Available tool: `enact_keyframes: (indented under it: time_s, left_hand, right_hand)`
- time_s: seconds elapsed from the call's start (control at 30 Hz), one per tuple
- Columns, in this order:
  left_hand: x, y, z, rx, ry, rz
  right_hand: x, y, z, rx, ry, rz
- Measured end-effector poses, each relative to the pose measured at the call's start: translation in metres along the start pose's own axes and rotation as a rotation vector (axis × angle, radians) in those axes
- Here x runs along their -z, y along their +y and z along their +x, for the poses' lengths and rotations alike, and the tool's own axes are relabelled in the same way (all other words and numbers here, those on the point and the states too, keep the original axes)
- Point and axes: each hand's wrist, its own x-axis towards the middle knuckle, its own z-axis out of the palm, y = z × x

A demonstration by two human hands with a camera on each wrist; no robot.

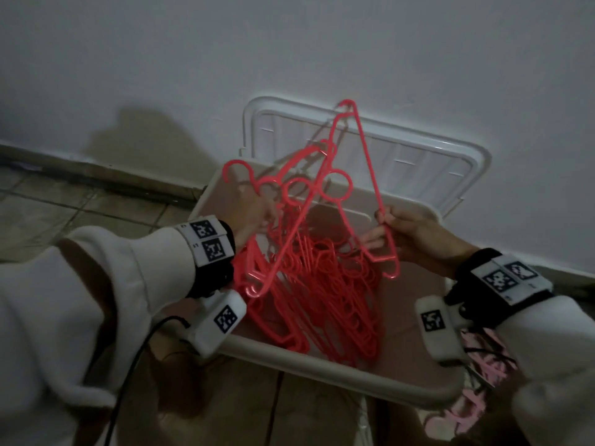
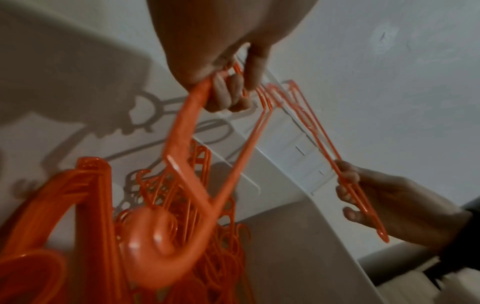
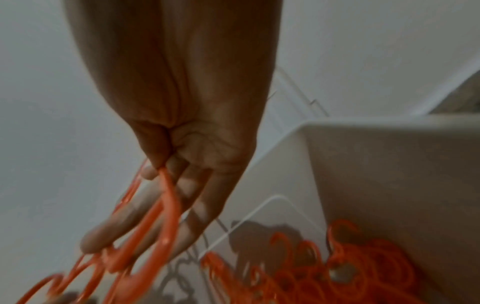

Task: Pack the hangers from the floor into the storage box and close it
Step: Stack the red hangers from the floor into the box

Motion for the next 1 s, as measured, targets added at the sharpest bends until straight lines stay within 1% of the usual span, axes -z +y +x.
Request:
enact_keyframes:
  time_s: [0.03,0.07,0.1,0.13,0.2,0.27,0.3,0.37,0.43,0.47,0.57,0.6,0.63,0.7,0.73,0.8,0.83,0.87,0.93,0.97,1.0]
  left_hand:
    - [-0.005,-0.001,-0.004,0.020,-0.058,0.060]
    - [-0.009,-0.003,-0.006,0.035,-0.138,0.047]
    - [-0.015,-0.003,-0.008,0.068,-0.207,-0.018]
    - [-0.019,-0.005,-0.008,0.085,-0.242,-0.055]
    - [-0.022,-0.005,-0.009,0.109,-0.217,-0.122]
    - [-0.019,-0.001,-0.010,0.086,-0.231,-0.210]
    - [-0.016,0.002,-0.011,0.076,-0.256,-0.233]
    - [-0.013,0.004,-0.008,0.077,-0.264,-0.227]
    - [-0.009,-0.001,-0.005,0.068,-0.211,-0.229]
    - [-0.008,-0.002,-0.005,0.071,-0.196,-0.252]
    - [-0.004,0.001,-0.011,0.180,-0.270,-0.346]
    - [-0.004,-0.001,-0.011,0.198,-0.266,-0.345]
    - [-0.004,-0.003,-0.011,0.175,-0.238,-0.285]
    - [-0.003,-0.010,-0.009,0.120,-0.130,-0.115]
    - [-0.001,-0.013,-0.006,0.101,-0.088,-0.065]
    - [0.001,-0.017,-0.001,0.082,-0.056,-0.066]
    - [0.005,-0.016,0.000,0.068,-0.033,-0.072]
    - [0.009,-0.016,0.002,0.057,0.005,-0.061]
    - [0.017,-0.016,0.005,0.043,0.042,-0.028]
    - [0.020,-0.018,0.008,0.044,0.036,-0.020]
    - [0.023,-0.019,0.008,0.055,0.029,-0.016]
  right_hand:
    - [-0.007,0.003,0.004,-0.026,-0.059,0.014]
    - [-0.016,0.006,0.006,-0.049,-0.099,0.020]
    - [-0.023,0.010,0.011,-0.051,-0.117,0.028]
    - [-0.033,0.012,0.014,-0.056,-0.126,0.047]
    - [-0.047,0.019,0.024,-0.050,-0.135,0.091]
    - [-0.057,0.022,0.030,-0.064,-0.108,0.075]
    - [-0.061,0.025,0.033,-0.082,-0.120,0.043]
    - [-0.066,0.030,0.035,-0.140,-0.176,-0.028]
    - [-0.072,0.035,0.038,-0.184,-0.241,-0.092]
    - [-0.075,0.036,0.039,-0.183,-0.253,-0.111]
    - [-0.079,0.040,0.048,-0.180,-0.218,-0.144]
    - [-0.080,0.040,0.049,-0.202,-0.232,-0.167]
    - [-0.079,0.040,0.051,-0.228,-0.256,-0.196]
    - [-0.081,0.042,0.052,-0.265,-0.298,-0.281]
    - [-0.082,0.042,0.053,-0.277,-0.304,-0.326]
    - [-0.083,0.040,0.055,-0.302,-0.317,-0.464]
    - [-0.082,0.038,0.057,-0.312,-0.325,-0.572]
    - [-0.080,0.035,0.061,-0.304,-0.326,-0.743]
    - [-0.069,0.028,0.065,-0.255,-0.278,-1.227]
    - [-0.060,0.029,0.068,-0.252,-0.213,-1.457]
    - [-0.050,0.032,0.071,-0.267,-0.147,-1.609]
